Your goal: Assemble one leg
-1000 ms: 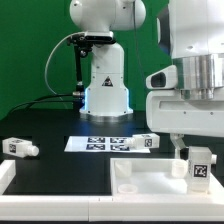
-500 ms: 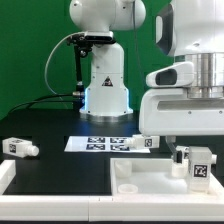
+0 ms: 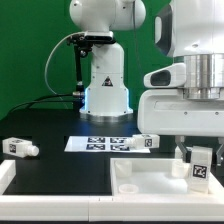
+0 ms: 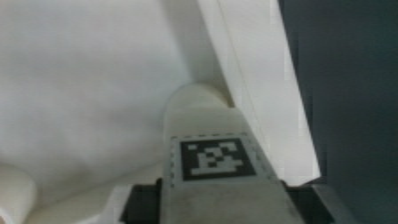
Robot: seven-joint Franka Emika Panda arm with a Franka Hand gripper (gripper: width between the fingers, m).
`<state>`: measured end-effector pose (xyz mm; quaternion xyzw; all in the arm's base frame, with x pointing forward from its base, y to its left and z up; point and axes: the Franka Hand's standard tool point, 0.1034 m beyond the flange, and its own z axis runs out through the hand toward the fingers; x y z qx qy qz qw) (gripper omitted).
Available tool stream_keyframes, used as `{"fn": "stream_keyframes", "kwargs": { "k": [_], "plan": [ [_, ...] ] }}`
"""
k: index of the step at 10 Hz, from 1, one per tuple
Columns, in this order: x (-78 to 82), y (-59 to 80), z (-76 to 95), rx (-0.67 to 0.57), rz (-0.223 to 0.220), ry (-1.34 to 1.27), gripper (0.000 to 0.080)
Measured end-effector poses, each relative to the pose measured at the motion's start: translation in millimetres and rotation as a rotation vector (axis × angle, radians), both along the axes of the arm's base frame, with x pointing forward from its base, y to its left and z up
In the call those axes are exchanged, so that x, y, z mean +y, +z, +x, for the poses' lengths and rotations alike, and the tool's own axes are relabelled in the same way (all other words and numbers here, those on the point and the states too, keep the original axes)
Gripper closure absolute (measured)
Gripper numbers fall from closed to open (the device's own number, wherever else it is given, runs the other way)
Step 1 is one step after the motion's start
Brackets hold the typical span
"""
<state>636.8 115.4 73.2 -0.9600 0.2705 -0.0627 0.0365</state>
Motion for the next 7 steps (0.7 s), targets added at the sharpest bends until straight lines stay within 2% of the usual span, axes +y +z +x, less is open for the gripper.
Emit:
{"fn": "stream_keyframes", "kwargs": {
  "k": [2,5,6,7],
  "plan": [
    [0.2,-1.3,-1.6,0.015,0.041,-0.263,0.0509],
    [3.6,-2.9,0.2,0.078,0.19,-0.823,0.0509],
    [2.7,-3.2,0.7,0.078,0.216,-0.914,0.0509],
    [3.1,-3.1,0.6,0.077,0.214,-0.913,0.0509]
  ]
}}
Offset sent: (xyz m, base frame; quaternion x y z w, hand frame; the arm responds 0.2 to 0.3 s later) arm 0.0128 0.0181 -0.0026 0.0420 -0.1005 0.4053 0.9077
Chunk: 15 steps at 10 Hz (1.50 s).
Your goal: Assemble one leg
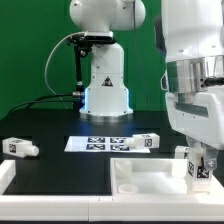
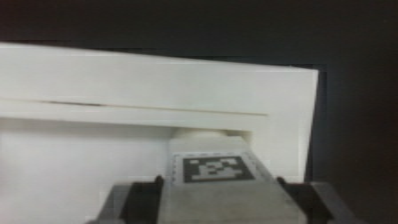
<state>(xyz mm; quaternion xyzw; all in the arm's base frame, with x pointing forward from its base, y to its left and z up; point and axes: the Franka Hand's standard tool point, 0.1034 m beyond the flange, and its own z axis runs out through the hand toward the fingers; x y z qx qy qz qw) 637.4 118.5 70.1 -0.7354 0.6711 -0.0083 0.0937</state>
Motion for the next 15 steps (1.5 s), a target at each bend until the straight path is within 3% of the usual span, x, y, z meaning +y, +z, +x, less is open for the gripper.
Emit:
{"fn": "stream_keyframes", "kwargs": {
  "k": [1,2,3,4,5,7,9,10,12,13,14,15],
  "plan": [
    [-0.5,0.2,-1.3,-0.006,-0.021,0.124,0.0509],
    [-0.4,1.2,-2.1,-0.015,-0.048,0.292,0.0438],
    [0.2,2.5,-1.7,-0.039,-0.077,0.484,0.0254],
    [2.3,3.0,-3.0,-0.058,-0.103,0.671,0.0254],
    [2.0,1.4,-5.2,-0.068,-0.116,0.787,0.0183],
    [0.1,1.5,-4.2,-0.082,-0.135,0.895,0.0151],
    [-3.0,2.1,-2.9,-0.099,-0.17,1.074,0.0151],
    [-7.0,4.7,1.4,-0.125,-0.217,1.258,0.015],
    [-8.6,5.0,3.7,-0.135,-0.227,1.232,0.015],
    [-9.1,5.1,3.8,-0.135,-0.227,1.232,0.0288],
    [-8.9,5.0,3.8,-0.13,-0.217,1.168,0.0288],
    [-8.9,4.9,3.7,-0.124,-0.209,1.109,0.0469]
  ]
}}
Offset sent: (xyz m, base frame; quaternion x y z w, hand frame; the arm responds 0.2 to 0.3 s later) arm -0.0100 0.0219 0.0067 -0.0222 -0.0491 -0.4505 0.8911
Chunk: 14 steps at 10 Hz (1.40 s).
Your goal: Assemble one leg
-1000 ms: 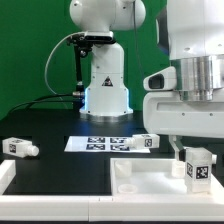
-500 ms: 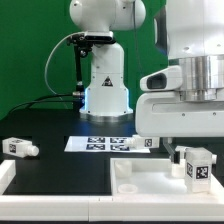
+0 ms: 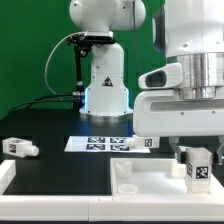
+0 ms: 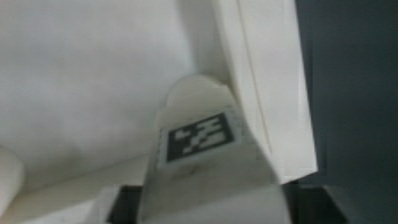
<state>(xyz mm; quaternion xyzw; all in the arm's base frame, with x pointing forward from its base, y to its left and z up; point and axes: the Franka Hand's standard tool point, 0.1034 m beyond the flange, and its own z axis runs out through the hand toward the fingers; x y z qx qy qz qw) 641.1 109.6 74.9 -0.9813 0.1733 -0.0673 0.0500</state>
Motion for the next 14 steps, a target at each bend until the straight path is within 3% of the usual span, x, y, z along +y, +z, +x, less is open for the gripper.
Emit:
{"fn": "stream_keyframes", "kwargs": {
  "k": [1,5,9,12,13,14],
  "plan": [
    [-1.6,-0.5,-0.3,0.007,0.01,-0.076,0.0514],
    [-3.0,-1.2,-2.5,0.024,0.053,-0.563,0.0514],
    [-3.8,-2.2,-4.0,0.149,0.229,-1.236,0.0514],
    [-3.3,-2.2,-4.1,0.157,0.24,-1.336,0.0514],
    [-3.4,-2.4,-4.2,0.153,0.234,-1.296,0.0436],
    [-2.7,-1.9,-4.0,0.145,0.221,-1.221,0.0436]
  ]
}}
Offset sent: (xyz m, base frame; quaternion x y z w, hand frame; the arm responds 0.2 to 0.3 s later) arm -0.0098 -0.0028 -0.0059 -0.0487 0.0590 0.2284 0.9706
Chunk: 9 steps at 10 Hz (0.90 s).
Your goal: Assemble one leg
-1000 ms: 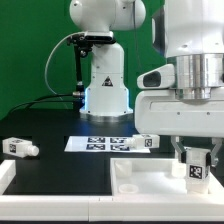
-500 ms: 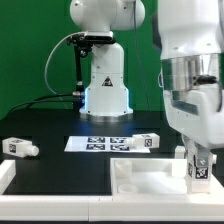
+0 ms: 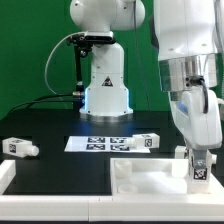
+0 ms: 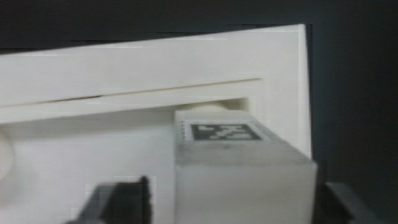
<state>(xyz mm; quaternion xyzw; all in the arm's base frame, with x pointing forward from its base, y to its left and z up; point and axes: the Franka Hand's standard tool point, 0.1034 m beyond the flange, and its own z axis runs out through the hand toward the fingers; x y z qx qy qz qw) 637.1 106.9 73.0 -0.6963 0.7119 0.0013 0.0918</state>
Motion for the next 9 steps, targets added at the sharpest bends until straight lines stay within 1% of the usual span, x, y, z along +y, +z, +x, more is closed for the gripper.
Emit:
{"fn": "stream_keyframes", "kwargs": {
  "k": [1,2,3,4,5,6,8,9],
  "plan": [
    [3.9,2.1,0.4,-0.021,-0.025,0.183,0.025],
    [9.7,4.3,-2.1,-0.031,-0.047,0.389,0.025],
    [10.9,5.2,-2.2,-0.039,-0.057,0.455,0.0171],
    [8.5,4.0,-2.0,-0.042,-0.064,0.484,0.0156],
    [7.5,4.0,-2.0,-0.053,-0.077,0.574,0.0156],
    [6.5,3.4,-2.0,-0.066,-0.113,0.713,0.0151],
    [5.9,3.4,4.6,-0.117,-0.247,1.154,0.015],
    [4.9,2.9,8.8,-0.145,-0.292,1.333,0.015]
  ]
}}
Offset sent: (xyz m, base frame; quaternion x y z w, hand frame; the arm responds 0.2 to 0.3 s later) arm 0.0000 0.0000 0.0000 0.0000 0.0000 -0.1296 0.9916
